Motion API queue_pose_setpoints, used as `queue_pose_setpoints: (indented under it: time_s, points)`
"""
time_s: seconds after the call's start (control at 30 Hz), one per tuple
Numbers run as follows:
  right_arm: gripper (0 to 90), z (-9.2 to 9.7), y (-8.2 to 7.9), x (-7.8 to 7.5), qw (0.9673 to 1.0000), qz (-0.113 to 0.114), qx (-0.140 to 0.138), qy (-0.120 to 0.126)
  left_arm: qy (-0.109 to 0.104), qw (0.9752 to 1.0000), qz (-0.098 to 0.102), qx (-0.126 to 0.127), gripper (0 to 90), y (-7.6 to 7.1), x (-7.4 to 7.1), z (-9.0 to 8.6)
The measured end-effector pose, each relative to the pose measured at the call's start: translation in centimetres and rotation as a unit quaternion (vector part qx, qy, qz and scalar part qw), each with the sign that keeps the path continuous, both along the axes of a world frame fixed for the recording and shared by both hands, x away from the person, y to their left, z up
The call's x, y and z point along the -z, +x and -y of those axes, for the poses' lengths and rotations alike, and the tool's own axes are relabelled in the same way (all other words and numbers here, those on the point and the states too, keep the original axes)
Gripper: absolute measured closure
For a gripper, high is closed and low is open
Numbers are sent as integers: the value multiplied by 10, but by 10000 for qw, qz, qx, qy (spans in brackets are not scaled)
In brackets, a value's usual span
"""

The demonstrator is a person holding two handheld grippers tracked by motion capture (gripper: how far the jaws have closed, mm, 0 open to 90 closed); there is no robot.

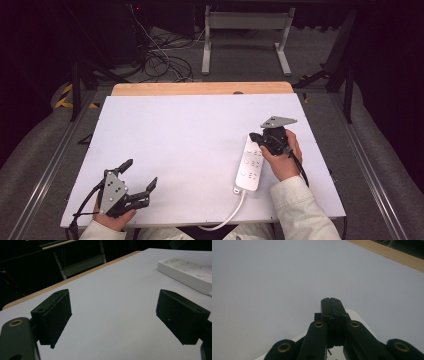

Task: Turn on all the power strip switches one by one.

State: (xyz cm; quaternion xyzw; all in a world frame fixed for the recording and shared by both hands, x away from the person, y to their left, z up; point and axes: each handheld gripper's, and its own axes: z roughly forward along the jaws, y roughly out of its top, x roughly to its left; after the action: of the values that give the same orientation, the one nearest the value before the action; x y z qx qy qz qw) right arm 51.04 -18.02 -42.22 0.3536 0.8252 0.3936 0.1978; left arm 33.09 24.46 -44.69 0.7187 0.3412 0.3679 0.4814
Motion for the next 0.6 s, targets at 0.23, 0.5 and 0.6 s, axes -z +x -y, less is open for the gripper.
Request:
queue_pose_setpoints:
  time_s: [0.23, 0.5, 0.6]
  points:
    - [900, 2, 12, 8, 9998, -39, 211, 16, -4, 10000, -14, -3, 134, 1, 0, 0]
    - [900, 2, 20, 16, 9998, -12, 216, -56, 5, 10000, -12, -1, 134, 0, 0, -1]
    - [900, 2, 23, 20, 9998, -65, 199, -74, 15, 10000, -14, 5, 134, 1, 0, -1]
